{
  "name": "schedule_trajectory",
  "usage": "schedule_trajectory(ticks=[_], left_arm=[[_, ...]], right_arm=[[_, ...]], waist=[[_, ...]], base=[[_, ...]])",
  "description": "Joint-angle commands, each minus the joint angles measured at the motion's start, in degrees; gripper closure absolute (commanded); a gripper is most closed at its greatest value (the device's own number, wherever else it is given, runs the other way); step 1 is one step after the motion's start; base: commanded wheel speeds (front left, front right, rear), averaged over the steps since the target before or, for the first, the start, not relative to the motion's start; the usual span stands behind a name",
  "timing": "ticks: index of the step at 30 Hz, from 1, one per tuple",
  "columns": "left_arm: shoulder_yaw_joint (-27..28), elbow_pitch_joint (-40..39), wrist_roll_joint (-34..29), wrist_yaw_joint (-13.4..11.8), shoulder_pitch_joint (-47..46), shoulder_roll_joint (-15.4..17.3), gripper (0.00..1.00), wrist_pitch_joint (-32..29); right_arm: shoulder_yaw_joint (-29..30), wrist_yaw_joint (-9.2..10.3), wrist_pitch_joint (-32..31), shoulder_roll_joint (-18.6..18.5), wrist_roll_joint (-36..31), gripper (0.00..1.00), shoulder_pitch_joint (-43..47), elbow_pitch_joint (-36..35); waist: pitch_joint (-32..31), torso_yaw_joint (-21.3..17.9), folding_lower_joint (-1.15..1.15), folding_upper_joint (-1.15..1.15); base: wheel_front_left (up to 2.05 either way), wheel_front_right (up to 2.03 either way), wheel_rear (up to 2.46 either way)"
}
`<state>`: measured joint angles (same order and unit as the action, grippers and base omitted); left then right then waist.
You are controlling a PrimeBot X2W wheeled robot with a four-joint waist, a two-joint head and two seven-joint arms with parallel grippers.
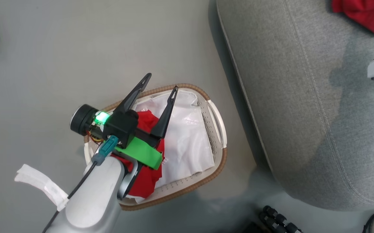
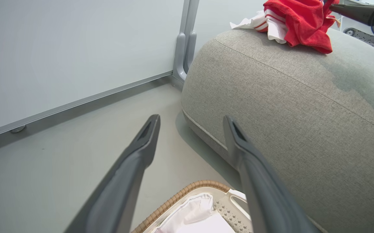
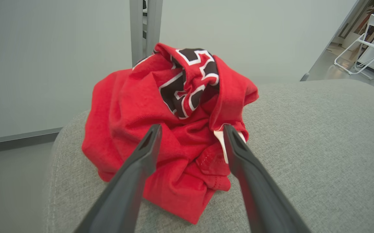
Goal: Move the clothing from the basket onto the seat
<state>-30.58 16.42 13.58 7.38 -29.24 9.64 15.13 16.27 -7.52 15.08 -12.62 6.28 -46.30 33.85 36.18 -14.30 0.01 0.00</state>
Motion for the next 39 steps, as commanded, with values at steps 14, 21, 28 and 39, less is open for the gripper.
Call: schedule_trajectory(ticks=[14,21,28,39], left_arm=[[9.90,0.57,2.40,0.15,7.63,-3.95,0.00,0.03],[18.03,0.40,1.66,0.15,15.08,-4.56,0.00,0.03],[25.47,-0.10,1.19,-0.25,22.30,-5.83,0.00,0.03],[30.09,0.33,1.18,0.06,29.11,-6.67,0.00,0.03]], right_arm=[[-6.27,0.06,0.14,-1.96,-2.60,0.00,6.17,-1.92],[-9.46,0.06,0.14,0.03,-2.33,0.00,10.85,-5.02],[-11.05,0.06,0.15,5.01,-2.31,0.00,18.34,-9.10],[-16.83,0.06,0.14,9.58,0.46,0.00,32.92,-13.94]], waist=[[-19.64,5.53,-0.01,0.00],[-26.17,8.32,-0.01,0.00],[-29.22,10.69,-0.01,0.00],[-32.74,12.97,-0.01,0.00]], base=[[0.00,0.00,0.00],[0.00,0.00,0.00],[0.00,0.00,0.00],[0.00,0.00,0.00]])
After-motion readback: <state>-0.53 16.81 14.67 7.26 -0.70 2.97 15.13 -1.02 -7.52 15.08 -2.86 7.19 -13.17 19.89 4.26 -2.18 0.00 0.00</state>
